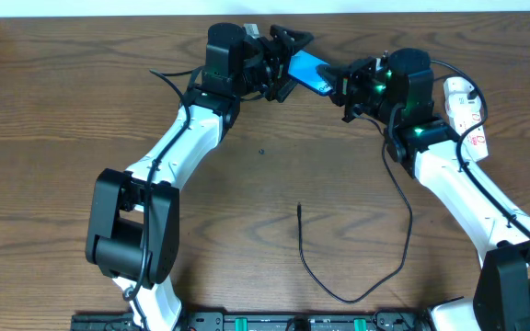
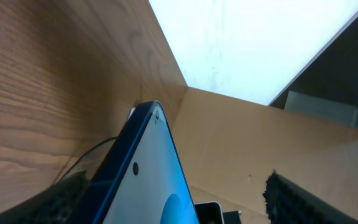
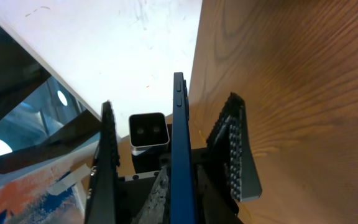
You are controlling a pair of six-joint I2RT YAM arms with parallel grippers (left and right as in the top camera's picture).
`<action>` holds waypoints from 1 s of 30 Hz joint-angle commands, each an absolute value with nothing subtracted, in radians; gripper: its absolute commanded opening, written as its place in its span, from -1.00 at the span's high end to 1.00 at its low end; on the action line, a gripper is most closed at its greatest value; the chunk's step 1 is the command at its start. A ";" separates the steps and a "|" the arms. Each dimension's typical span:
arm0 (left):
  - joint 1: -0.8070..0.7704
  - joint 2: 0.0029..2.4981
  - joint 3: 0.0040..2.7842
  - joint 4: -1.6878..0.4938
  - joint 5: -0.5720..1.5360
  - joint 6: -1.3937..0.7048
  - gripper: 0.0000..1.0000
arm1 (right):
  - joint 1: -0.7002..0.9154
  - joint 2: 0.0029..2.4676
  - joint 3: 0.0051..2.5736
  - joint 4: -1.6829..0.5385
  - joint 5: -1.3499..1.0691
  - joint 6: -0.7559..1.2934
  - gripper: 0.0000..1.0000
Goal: Plug charger to phone and switch on socket
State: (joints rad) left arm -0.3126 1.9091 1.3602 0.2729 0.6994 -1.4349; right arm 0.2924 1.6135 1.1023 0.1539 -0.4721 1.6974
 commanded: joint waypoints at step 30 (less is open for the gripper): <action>-0.316 1.887 1.384 0.278 0.695 -1.407 0.71 | 0.315 1.610 1.116 0.165 -0.454 1.704 0.98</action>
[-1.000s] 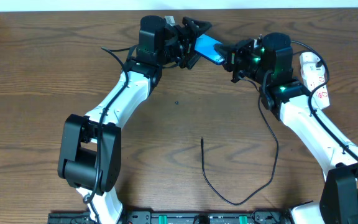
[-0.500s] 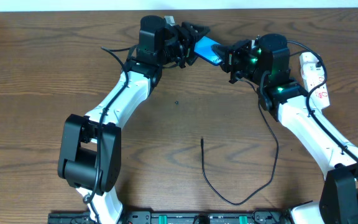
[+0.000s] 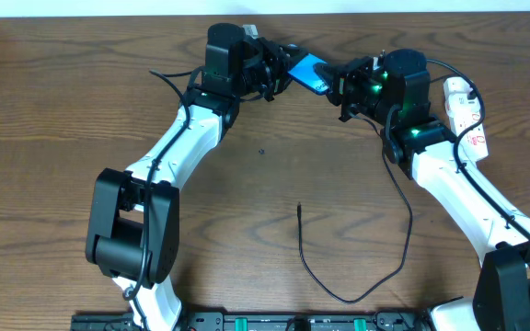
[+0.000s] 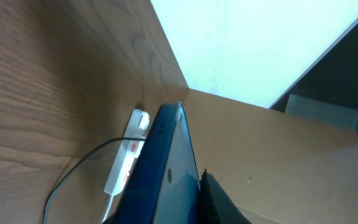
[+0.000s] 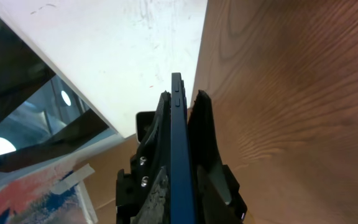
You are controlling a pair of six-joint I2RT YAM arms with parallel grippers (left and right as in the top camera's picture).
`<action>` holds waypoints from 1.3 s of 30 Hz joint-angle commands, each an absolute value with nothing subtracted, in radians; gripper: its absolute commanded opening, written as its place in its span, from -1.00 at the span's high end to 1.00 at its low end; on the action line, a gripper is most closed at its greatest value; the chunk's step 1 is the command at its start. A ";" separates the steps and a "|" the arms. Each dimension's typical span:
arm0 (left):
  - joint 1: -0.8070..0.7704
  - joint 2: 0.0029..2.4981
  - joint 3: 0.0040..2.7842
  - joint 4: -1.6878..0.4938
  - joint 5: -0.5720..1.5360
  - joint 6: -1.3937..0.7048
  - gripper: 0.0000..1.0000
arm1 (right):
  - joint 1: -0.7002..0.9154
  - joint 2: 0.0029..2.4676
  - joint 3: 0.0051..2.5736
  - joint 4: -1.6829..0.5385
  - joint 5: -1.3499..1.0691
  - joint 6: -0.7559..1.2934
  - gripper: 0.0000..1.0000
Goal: Plug charger to phone and switch on socket
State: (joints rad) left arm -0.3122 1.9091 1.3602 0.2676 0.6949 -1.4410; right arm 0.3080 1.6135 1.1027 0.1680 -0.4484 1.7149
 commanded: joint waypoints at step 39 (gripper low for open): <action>-0.088 1.887 1.384 0.275 0.977 -1.407 0.86 | 0.218 1.610 1.116 0.196 -0.715 1.227 -0.98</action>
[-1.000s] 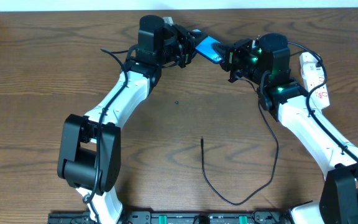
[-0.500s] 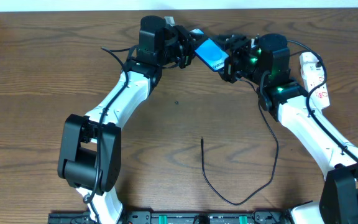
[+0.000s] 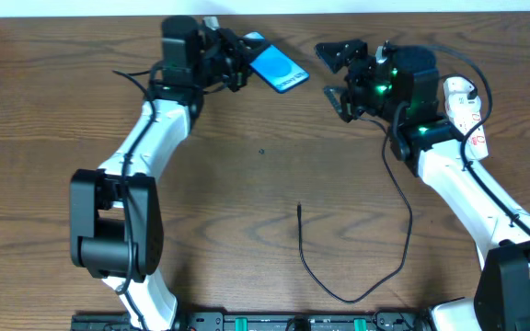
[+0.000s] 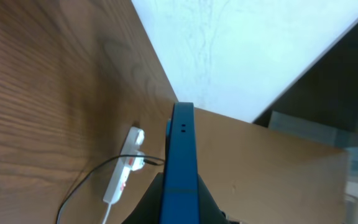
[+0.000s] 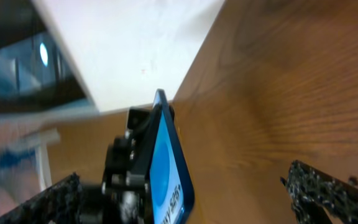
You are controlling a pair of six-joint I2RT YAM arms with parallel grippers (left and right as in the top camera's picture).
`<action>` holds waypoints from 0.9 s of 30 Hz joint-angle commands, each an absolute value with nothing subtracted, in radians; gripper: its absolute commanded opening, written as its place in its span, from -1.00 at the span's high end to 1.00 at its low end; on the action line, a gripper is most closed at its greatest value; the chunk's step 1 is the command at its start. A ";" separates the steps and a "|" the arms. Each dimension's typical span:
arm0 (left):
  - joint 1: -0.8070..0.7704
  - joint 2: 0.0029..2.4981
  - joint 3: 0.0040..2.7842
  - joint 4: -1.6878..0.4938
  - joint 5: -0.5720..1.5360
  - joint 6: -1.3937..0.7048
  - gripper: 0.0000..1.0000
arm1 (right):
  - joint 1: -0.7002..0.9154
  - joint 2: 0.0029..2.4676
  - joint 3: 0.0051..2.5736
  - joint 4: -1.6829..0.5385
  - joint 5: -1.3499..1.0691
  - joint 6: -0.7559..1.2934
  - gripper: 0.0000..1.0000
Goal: Plug charger to phone and switch on socket
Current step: 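Open the right gripper and pull it back from the phone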
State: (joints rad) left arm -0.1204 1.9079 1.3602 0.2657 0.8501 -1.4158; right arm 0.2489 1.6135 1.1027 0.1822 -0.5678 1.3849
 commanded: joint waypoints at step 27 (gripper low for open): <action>-0.018 1.887 1.384 0.271 1.092 -1.407 0.86 | 0.075 1.610 1.114 0.641 -1.563 1.080 -0.99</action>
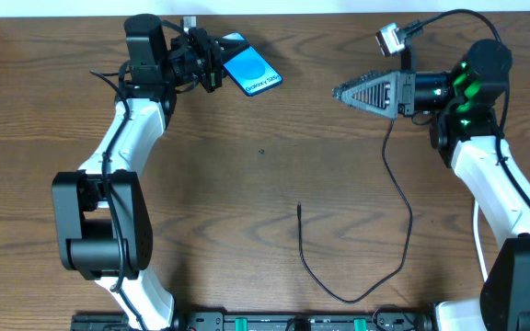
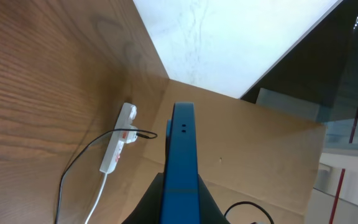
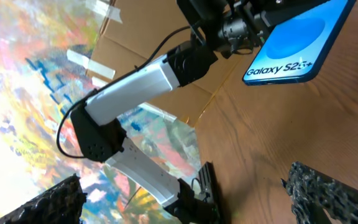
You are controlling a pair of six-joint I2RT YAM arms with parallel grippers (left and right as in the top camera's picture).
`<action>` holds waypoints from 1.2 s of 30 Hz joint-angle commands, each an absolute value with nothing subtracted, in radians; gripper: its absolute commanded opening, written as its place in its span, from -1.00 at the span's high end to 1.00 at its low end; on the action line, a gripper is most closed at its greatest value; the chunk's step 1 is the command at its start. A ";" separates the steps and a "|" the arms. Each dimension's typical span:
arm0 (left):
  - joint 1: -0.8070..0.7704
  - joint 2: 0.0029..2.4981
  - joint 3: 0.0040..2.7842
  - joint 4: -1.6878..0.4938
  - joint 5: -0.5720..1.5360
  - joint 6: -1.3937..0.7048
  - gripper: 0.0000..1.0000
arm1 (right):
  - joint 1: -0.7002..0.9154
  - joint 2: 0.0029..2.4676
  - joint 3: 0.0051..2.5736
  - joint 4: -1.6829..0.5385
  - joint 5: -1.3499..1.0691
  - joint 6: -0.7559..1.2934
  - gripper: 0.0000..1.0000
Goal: Plug charger to phone and switch on socket
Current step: 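Open the right gripper and pull it back from the phone, then move the right gripper down over the black cable's plug end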
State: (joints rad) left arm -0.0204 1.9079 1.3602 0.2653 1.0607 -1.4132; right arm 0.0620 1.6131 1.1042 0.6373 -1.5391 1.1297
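A blue phone (image 1: 249,70) marked Galaxy S25+ is held above the table's far side, with my left gripper (image 1: 212,62) shut on its left end. Seen from the left wrist, the phone (image 2: 180,149) stands edge-on between the jaws of that gripper (image 2: 180,196). My right gripper (image 1: 352,95) hangs open and empty well to the right, pointing at the phone (image 3: 298,45); its fingers (image 3: 328,193) spread wide. The black charger cable (image 1: 403,230) lies looped on the table, its free end (image 1: 299,209) near the middle. The white socket strip (image 2: 118,147) shows only in the left wrist view.
The wooden table (image 1: 247,184) ends at a white wall along its far edge. A white lead (image 1: 477,241) runs under my right arm. Cardboard and a painted backdrop stand beyond the table. A black rail lines the front edge.
My left gripper has moved a little further left with the phone. My right arm has drawn back to the right, and its open gripper now stands far from the phone.
At first the right gripper held the phone while the left gripper's fingers stood open around it. A second later the left gripper was shut on it. Then the right gripper was open, and the phone had gone left in the left gripper, which still holds it.
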 commanded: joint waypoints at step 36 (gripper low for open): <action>0.010 1.887 1.384 0.271 1.093 -1.411 0.86 | 0.152 1.610 1.114 0.026 -1.032 0.923 -0.99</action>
